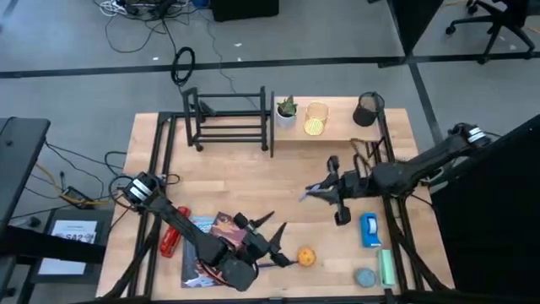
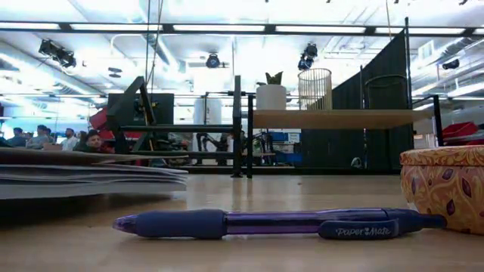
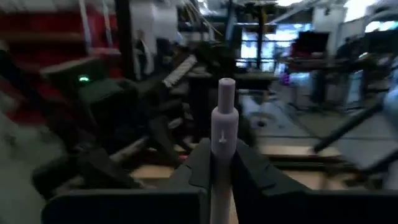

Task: Stock shelves
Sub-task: Put the purple pen into the yellow pen organizer on the shelf

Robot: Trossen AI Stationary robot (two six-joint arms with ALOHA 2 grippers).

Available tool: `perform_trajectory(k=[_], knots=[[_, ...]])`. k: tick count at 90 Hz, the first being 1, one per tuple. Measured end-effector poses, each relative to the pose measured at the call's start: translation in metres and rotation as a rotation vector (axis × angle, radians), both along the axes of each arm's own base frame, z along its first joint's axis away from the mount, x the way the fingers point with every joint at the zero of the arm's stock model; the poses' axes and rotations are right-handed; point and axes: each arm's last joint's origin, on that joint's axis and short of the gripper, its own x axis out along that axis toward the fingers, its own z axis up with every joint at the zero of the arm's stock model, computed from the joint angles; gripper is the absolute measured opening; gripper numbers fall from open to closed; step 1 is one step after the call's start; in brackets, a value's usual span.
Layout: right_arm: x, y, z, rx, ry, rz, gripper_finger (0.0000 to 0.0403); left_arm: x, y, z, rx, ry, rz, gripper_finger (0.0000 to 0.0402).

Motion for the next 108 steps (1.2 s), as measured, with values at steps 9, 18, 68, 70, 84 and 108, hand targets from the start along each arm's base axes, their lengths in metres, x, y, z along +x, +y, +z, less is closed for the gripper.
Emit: perform_trajectory(k=[9, 18, 68, 70, 84, 108], knots=[[-0.009, -0.019, 0.028, -0.083, -0.023, -0.069, 0.0003, 0.010, 0.016, -0.009, -0.070, -0.001, -0.054, 0.0192], [-0.012, -0.042, 0.052, -0.150, -0.039, -0.126, 0.0003, 0.023, 0.041, -0.023, -0.191, 0.057, -0.127, 0.0186], [-0.018, -0.207, 0.060, 0.098, 0.224, -0.586, 0.0002, 0.051, 0.128, -0.050, -0.473, 0.331, -0.216, 0.0168], [-0.018, -0.211, 0.059, 0.109, 0.229, -0.598, 0.0002, 0.051, 0.129, -0.052, -0.472, 0.340, -0.210, 0.0166], [-0.010, -0.231, 0.043, 0.183, 0.282, -0.604, 0.0002, 0.043, 0.139, -0.064, -0.483, 0.394, -0.191, 0.0162], [0.002, -0.233, 0.020, 0.224, 0.368, -0.578, 0.0002, 0.026, 0.146, -0.071, -0.507, 0.372, -0.193, 0.0162]])
